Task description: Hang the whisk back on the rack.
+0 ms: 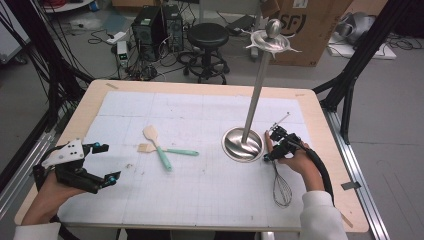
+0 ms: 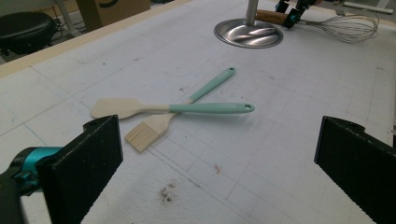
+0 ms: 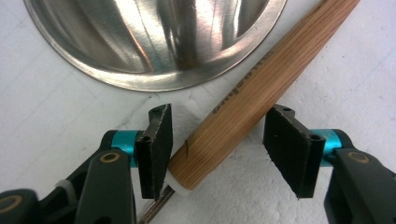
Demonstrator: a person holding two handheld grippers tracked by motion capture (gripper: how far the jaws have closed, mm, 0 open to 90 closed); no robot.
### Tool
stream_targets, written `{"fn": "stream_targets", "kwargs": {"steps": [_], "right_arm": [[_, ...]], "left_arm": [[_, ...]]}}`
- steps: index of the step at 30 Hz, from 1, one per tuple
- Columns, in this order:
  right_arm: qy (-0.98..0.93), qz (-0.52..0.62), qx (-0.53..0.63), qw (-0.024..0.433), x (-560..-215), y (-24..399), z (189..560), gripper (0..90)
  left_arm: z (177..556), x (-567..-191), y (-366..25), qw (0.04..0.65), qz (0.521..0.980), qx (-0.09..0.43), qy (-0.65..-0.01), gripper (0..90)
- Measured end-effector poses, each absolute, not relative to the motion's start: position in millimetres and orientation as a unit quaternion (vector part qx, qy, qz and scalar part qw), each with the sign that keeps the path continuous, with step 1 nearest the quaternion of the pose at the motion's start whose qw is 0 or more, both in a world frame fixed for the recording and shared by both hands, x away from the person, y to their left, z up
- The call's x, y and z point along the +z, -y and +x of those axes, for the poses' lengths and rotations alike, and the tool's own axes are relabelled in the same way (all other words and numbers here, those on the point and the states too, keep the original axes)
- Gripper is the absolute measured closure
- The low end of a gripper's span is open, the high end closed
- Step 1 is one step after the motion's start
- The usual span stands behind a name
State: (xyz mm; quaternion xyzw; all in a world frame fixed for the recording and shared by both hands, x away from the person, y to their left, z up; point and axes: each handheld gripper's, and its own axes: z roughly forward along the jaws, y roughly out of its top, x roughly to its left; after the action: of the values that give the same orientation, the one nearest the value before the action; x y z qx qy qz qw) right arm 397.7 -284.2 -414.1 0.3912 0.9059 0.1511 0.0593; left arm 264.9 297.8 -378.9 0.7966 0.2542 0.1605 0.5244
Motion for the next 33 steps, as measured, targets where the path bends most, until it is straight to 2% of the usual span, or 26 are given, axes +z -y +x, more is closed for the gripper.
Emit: {"fn": "stream_targets", "kwargs": {"steps": [1,4,10,19,22,33], "right_arm": [[-0.905,0.392,0.151,0.059,-414.2,284.5,398.4,45.1],[-0.901,0.405,0.14,0.06,-411.2,285.3,399.7,58.9],[-0.898,0.413,0.139,0.061,-411.3,287.1,400.1,61.1],[-0.88,0.456,0.12,0.053,-407.5,298.4,400.2,72.4],[-0.888,0.44,0.116,0.069,-404.5,296.9,395.7,73.1],[-0.906,0.386,0.162,0.056,-392.2,302.7,384.7,73.3]], "left_arm": [[264.9,-378.9,-297.9,0.525,0.797,0.16,-0.254,1.7],[264.6,-378.8,-298.1,0.526,0.795,0.16,-0.255,1.7],[264.3,-378.6,-298.2,0.527,0.795,0.16,-0.256,1.7],[265.0,-379.0,-297.9,0.525,0.796,0.16,-0.254,1.7],[264.9,-379.4,-297.9,0.525,0.796,0.16,-0.255,1.7],[264.9,-380.1,-298.3,0.522,0.798,0.16,-0.255,1.7]]}}
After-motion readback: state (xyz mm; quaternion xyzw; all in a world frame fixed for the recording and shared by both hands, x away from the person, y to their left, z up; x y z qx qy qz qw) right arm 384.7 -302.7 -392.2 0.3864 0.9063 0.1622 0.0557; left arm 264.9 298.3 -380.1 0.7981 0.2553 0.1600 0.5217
